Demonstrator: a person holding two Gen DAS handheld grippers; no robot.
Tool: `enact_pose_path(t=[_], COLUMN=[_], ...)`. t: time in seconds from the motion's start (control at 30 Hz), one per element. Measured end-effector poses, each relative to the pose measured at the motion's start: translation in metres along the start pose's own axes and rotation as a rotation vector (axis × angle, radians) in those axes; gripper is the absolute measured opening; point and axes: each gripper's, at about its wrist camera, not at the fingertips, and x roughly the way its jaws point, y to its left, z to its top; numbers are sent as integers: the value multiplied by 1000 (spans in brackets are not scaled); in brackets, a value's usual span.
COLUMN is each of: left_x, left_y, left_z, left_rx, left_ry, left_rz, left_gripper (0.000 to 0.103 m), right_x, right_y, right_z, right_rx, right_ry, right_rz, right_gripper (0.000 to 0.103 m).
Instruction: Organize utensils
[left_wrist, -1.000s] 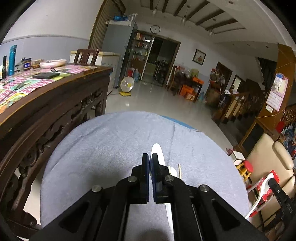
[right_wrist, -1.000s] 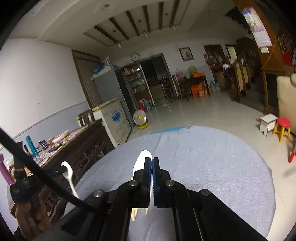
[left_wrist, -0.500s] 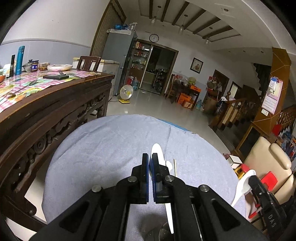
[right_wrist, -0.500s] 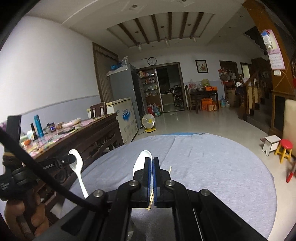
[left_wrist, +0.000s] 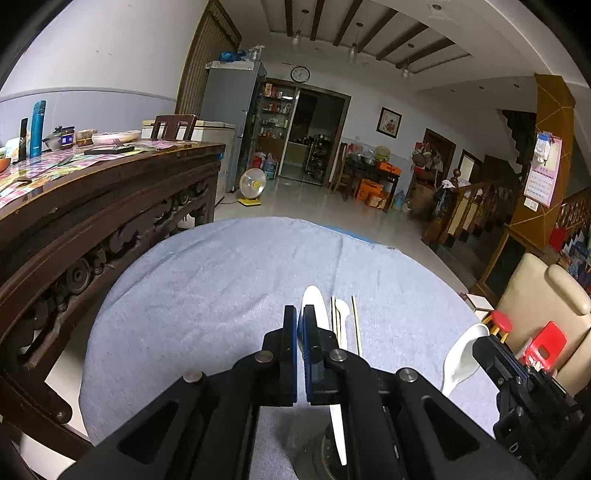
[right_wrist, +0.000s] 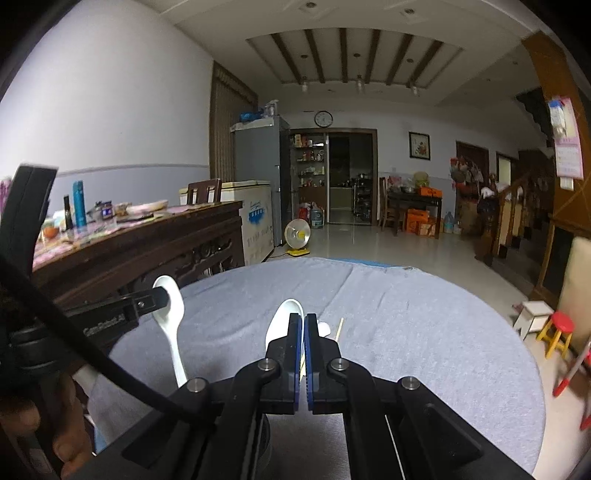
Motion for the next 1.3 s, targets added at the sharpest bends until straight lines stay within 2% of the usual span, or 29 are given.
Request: enact_pose_path(t=[1.3], left_x=[3], left_y=[-5], left_z=[-34], left_rx=[66], left_ry=[53], left_rz=[-49], left_gripper=[5], right_x=[1], right_y=[10], right_z=[-28], right_rx=[-71], right_ry=[78], right_rz=[68], right_gripper=[5])
